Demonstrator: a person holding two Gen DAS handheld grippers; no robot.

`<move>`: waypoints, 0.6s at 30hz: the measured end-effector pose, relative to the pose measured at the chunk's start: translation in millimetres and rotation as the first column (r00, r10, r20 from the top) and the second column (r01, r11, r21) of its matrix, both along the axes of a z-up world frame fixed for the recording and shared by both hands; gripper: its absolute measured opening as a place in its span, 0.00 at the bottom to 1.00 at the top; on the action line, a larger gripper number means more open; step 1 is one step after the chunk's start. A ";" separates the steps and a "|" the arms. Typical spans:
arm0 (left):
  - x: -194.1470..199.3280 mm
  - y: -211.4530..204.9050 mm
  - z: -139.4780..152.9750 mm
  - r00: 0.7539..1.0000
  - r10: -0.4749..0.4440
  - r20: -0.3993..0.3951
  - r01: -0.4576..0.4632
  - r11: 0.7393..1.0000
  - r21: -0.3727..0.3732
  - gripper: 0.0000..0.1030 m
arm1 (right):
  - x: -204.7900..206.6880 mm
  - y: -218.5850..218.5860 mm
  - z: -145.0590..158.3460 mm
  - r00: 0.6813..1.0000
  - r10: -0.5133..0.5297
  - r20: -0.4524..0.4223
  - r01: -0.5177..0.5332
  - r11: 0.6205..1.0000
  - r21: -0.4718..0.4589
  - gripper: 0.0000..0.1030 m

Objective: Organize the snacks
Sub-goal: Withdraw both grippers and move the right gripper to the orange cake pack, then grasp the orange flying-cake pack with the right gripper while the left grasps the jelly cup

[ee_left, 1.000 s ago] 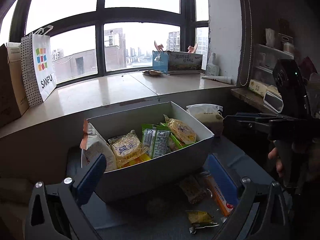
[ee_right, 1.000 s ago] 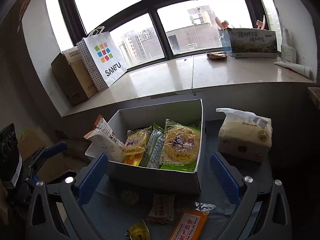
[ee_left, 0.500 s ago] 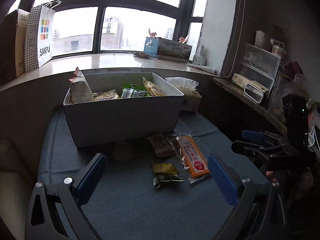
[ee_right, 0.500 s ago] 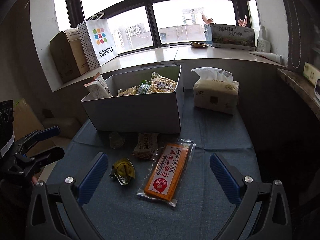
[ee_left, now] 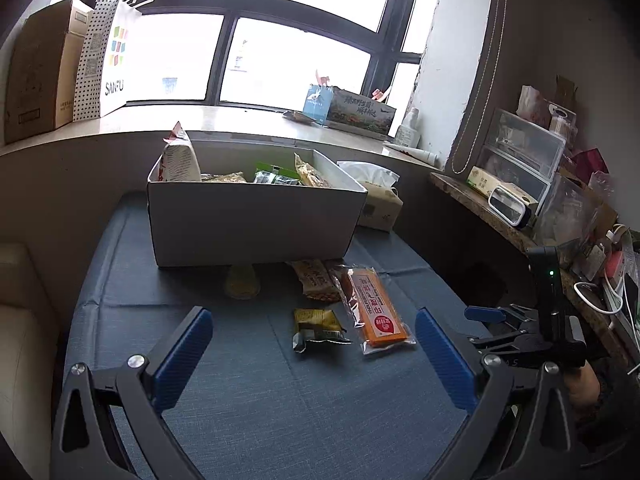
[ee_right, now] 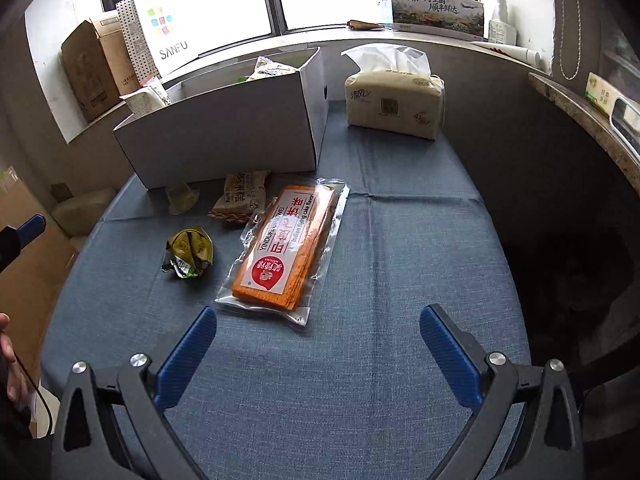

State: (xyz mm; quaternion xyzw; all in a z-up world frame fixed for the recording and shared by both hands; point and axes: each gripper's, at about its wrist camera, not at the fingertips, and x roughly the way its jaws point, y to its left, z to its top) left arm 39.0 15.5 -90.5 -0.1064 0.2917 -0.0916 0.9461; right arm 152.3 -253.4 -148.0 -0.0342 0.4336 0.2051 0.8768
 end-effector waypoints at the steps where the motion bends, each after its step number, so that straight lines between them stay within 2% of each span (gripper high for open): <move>1: -0.9 0.3 0.2 1.000 0.002 0.000 -0.002 1.000 -0.001 1.00 | 3.1 3.3 -2.0 1.000 0.005 -0.008 -0.005 1.000 -0.008 1.00; 8: -4.6 -0.2 -0.3 1.000 0.010 0.003 -0.010 1.000 0.012 1.00 | 38.9 43.3 -15.4 0.997 0.016 -0.075 -0.020 0.999 -0.042 1.00; 14: -4.8 2.1 -3.6 1.000 0.019 -0.008 -0.019 1.000 0.008 1.00 | 79.4 83.3 -37.4 0.993 -0.041 -0.110 0.024 0.988 -0.155 1.00; 16: -5.5 2.7 -4.5 1.000 0.021 -0.007 -0.021 1.000 0.013 1.00 | 85.7 92.8 -42.8 0.992 -0.037 -0.123 0.017 0.987 -0.158 1.00; 18: -4.2 4.4 -7.1 1.000 0.025 -0.014 -0.025 1.000 0.011 1.00 | 86.5 102.5 -45.4 0.995 -0.029 -0.098 0.009 0.981 -0.193 1.00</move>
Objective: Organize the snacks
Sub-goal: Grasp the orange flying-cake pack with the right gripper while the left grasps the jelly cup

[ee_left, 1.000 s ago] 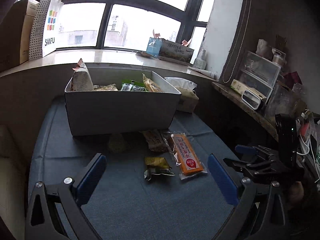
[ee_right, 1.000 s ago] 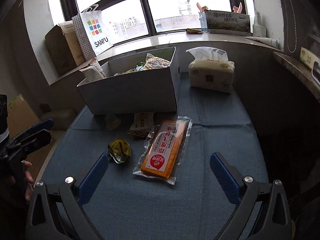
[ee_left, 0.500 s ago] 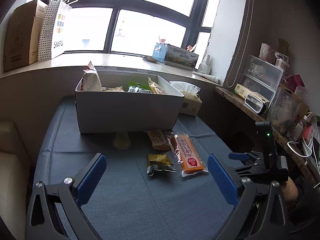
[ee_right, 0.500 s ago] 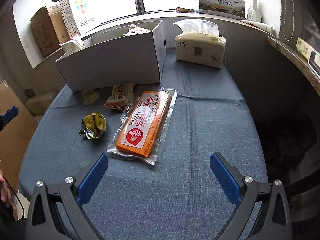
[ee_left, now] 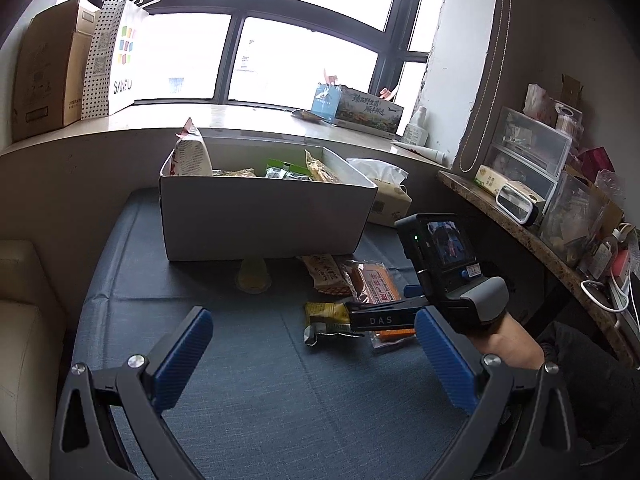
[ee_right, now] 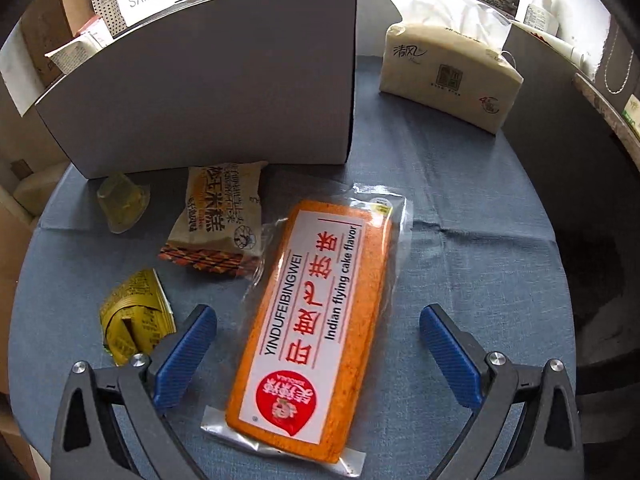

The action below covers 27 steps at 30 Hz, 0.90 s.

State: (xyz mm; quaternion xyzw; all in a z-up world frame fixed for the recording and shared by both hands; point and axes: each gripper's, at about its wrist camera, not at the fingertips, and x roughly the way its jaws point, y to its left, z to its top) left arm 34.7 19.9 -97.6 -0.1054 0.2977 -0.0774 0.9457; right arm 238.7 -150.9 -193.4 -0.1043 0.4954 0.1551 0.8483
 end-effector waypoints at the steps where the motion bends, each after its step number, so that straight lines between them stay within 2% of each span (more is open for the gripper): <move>1: 1.1 1.0 -1.6 1.000 0.003 -0.007 -0.003 1.000 -0.003 1.00 | -0.1 1.7 0.3 1.000 -0.001 0.006 0.001 1.000 -0.006 1.00; 4: 3.2 4.1 -7.1 1.000 0.010 -0.023 -0.011 1.000 -0.018 1.00 | -0.6 1.1 0.8 1.000 0.000 -0.002 0.000 1.000 0.013 0.99; 6: 5.1 5.3 -9.8 0.999 0.021 -0.032 -0.022 1.000 -0.016 1.00 | -6.0 2.9 5.4 0.999 0.046 0.014 -0.046 0.999 0.028 0.87; 7: 6.7 6.0 -11.2 0.999 0.024 -0.036 -0.024 1.000 -0.014 1.00 | -8.3 3.1 6.9 0.998 0.057 0.017 -0.058 0.998 0.029 0.78; 9: 11.6 6.8 -13.9 0.999 0.022 -0.047 -0.022 1.000 0.000 1.00 | -11.5 1.7 9.4 0.997 0.074 0.018 -0.074 0.996 0.046 0.69; 11: 19.2 9.0 -16.2 0.998 0.034 -0.060 -0.033 0.999 0.014 1.00 | -12.5 -7.3 15.3 0.996 0.093 0.018 -0.094 0.990 0.104 0.60; 13: 30.3 12.7 -19.6 0.996 0.031 -0.080 -0.031 1.000 0.004 1.00 | -14.1 -17.5 18.5 0.995 0.104 0.004 -0.104 0.984 0.145 0.59; 15: 44.8 16.1 -23.9 0.995 0.029 -0.100 -0.029 1.000 0.005 1.00 | -21.8 -22.7 22.6 0.992 0.125 0.018 -0.126 0.983 0.134 0.58; 18: 76.7 17.3 -33.5 0.990 0.028 -0.135 -0.022 0.999 0.045 1.00 | -42.0 -41.1 38.7 0.989 0.136 0.051 -0.144 0.971 0.191 0.58; 20: 103.8 18.9 -44.6 0.981 0.043 -0.190 -0.031 0.997 0.070 1.00 | -55.2 -51.7 52.0 0.987 0.137 0.083 -0.152 0.964 0.219 0.58; 22: 129.6 20.7 -56.3 0.973 0.019 -0.232 -0.010 0.999 0.041 1.00 | -63.1 -67.8 63.4 0.985 0.131 0.115 -0.155 0.958 0.240 0.58; 23: 140.4 22.1 -60.9 0.968 0.034 -0.250 -0.026 0.999 0.038 1.00 | -68.3 -74.1 69.6 0.984 0.128 0.127 -0.157 0.957 0.245 0.58; 25: 158.6 22.0 -68.4 0.955 0.088 -0.284 -0.069 0.995 0.076 1.00 | -77.6 -87.9 80.7 0.981 0.118 0.152 -0.154 0.955 0.253 0.58; 27: 173.3 20.0 -76.2 0.947 0.099 -0.307 -0.073 0.993 0.095 1.00 | -81.6 -98.2 87.7 0.981 0.106 0.164 -0.146 0.955 0.258 0.58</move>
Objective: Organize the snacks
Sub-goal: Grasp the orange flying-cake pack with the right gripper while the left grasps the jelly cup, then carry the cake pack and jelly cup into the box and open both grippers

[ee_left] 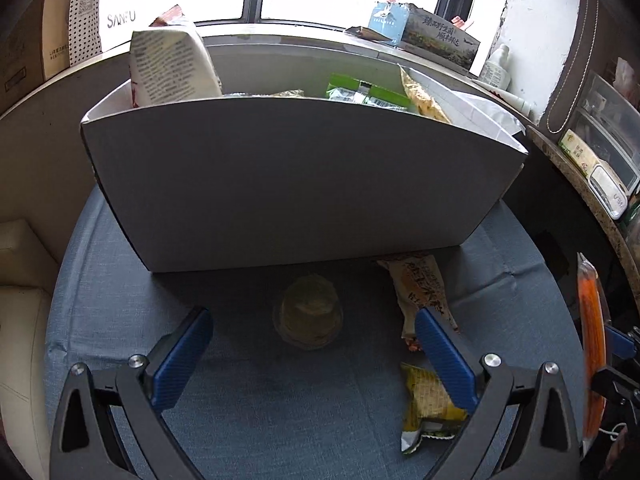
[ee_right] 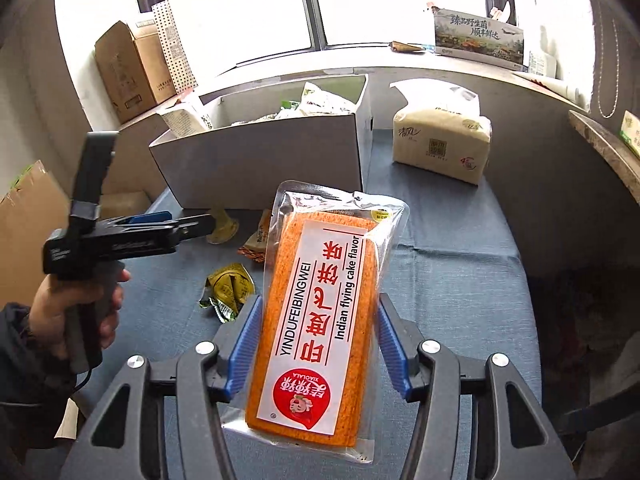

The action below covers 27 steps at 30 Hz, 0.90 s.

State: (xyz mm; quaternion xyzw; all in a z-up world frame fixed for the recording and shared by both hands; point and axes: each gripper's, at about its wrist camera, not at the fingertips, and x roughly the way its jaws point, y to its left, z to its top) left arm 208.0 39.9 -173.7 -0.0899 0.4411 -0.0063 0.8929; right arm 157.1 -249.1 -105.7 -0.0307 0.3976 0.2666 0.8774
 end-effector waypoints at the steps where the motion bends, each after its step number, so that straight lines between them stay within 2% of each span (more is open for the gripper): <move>1: 5.8 -1.0 -4.9 1.000 0.000 -0.021 0.001 1.000 0.015 1.00 | -1.3 -3.5 0.5 1.000 -0.007 0.002 0.007 1.000 0.000 0.58; 5: 14.6 0.0 -14.2 0.999 -0.001 -0.033 0.002 1.000 0.028 0.96 | -3.5 -9.0 -3.2 0.999 -0.033 0.000 0.033 0.999 0.005 0.58; 7: 16.6 0.3 -16.7 0.999 -0.018 -0.036 0.020 0.999 0.040 0.69 | -3.2 -9.3 -6.1 0.999 -0.034 -0.003 0.034 0.999 0.007 0.58; 8: 17.9 -0.6 -19.7 0.998 -0.034 -0.056 0.036 0.998 0.044 0.44 | 3.7 7.1 -12.6 0.999 -0.035 -0.008 0.035 0.999 0.003 0.58; 9: 15.6 -2.4 -18.7 0.998 -0.045 -0.043 0.048 0.997 0.060 0.39 | 6.9 10.7 -14.0 0.999 -0.034 -0.011 0.034 0.999 0.001 0.58; 12: 5.3 -8.6 -13.3 0.994 -0.103 -0.020 0.104 0.993 0.053 0.39 | 6.8 14.0 -15.2 0.999 -0.029 -0.013 0.029 1.000 -0.001 0.58; 16: -22.4 -8.3 7.5 0.992 -0.111 0.062 0.108 0.993 0.054 0.39 | 5.5 19.3 -14.2 1.000 -0.013 -0.003 0.013 1.000 -0.010 0.58; 23: -68.3 2.0 68.2 0.963 -0.129 0.237 0.122 0.992 0.042 0.39 | 3.3 25.6 -2.3 0.999 0.002 0.037 -0.003 1.000 0.026 0.58; 27: -80.6 6.9 111.3 0.934 -0.134 0.330 0.126 0.991 0.046 0.39 | 7.2 34.1 15.7 0.997 0.033 0.072 -0.036 0.998 0.046 0.58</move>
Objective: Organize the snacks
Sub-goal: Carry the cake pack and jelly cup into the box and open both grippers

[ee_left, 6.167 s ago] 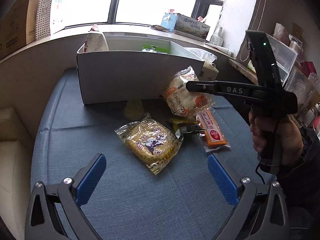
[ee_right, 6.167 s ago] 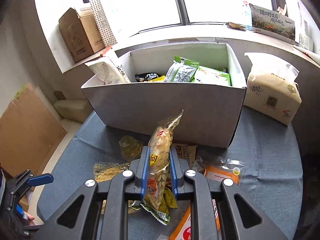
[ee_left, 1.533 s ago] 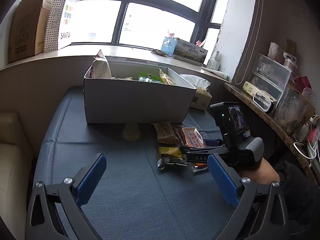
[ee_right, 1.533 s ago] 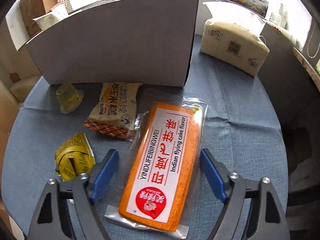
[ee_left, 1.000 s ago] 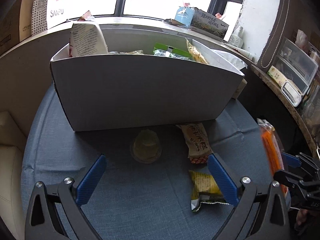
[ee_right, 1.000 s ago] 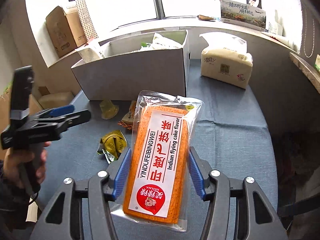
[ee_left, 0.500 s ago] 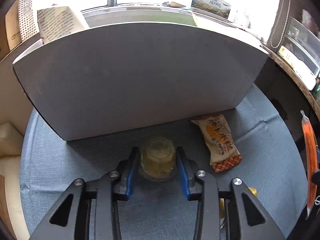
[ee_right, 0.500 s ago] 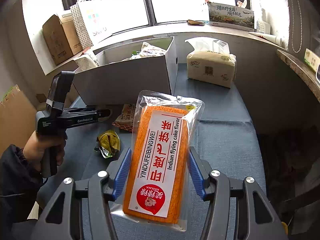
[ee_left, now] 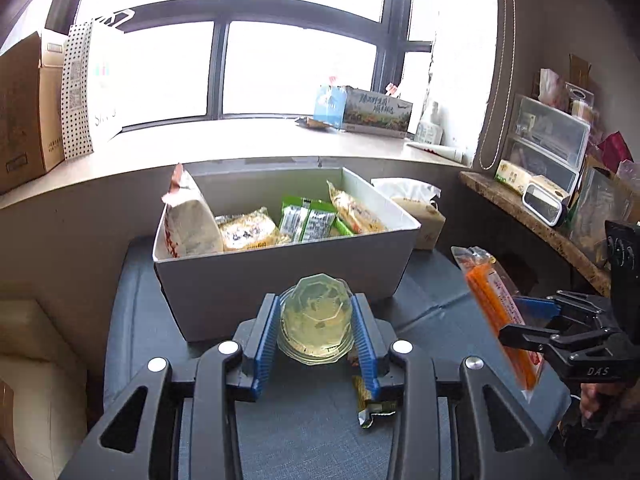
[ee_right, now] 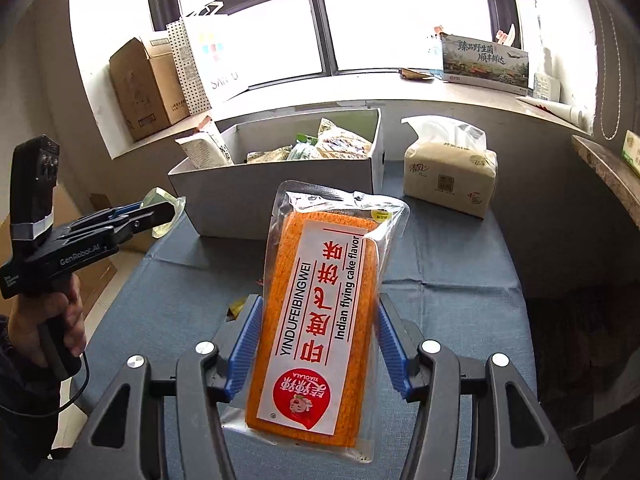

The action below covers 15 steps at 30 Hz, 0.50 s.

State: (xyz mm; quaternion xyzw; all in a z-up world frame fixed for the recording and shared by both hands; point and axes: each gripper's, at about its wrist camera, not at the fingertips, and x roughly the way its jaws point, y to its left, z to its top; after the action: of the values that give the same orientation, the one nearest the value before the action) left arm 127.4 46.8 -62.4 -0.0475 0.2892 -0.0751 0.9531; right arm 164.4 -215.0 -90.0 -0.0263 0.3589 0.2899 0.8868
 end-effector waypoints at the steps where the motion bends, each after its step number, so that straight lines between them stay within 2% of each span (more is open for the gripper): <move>1: 2.0 -1.3 9.9 1.000 0.000 0.023 0.000 1.000 -0.003 0.39 | 2.8 2.7 5.3 1.000 0.010 0.006 -0.010 1.000 0.008 0.58; 5: 19.1 10.8 43.7 0.996 0.013 0.084 -0.015 1.000 0.016 0.39 | 22.0 16.2 32.3 0.998 0.041 0.039 -0.043 0.998 0.045 0.58; 9: 50.8 21.9 67.7 0.994 0.021 0.110 -0.022 1.000 0.010 0.39 | 50.6 32.6 64.1 0.994 0.055 0.097 -0.065 0.993 0.098 0.58; 12: 83.0 27.1 73.4 0.994 0.039 0.100 -0.041 0.999 0.016 0.39 | 85.4 49.6 80.2 0.994 0.060 0.096 -0.071 0.990 0.120 0.58; 15: 117.8 30.9 68.5 0.998 0.052 0.045 -0.053 0.999 0.009 0.39 | 126.9 68.6 87.0 0.998 0.050 0.041 -0.055 0.990 0.131 0.58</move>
State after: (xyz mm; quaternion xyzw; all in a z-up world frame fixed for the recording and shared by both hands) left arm 245.1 77.7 6.0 -0.0487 0.2668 -0.0498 0.9612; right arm 291.3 -146.3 -3.0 0.0174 0.3213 0.3355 0.8854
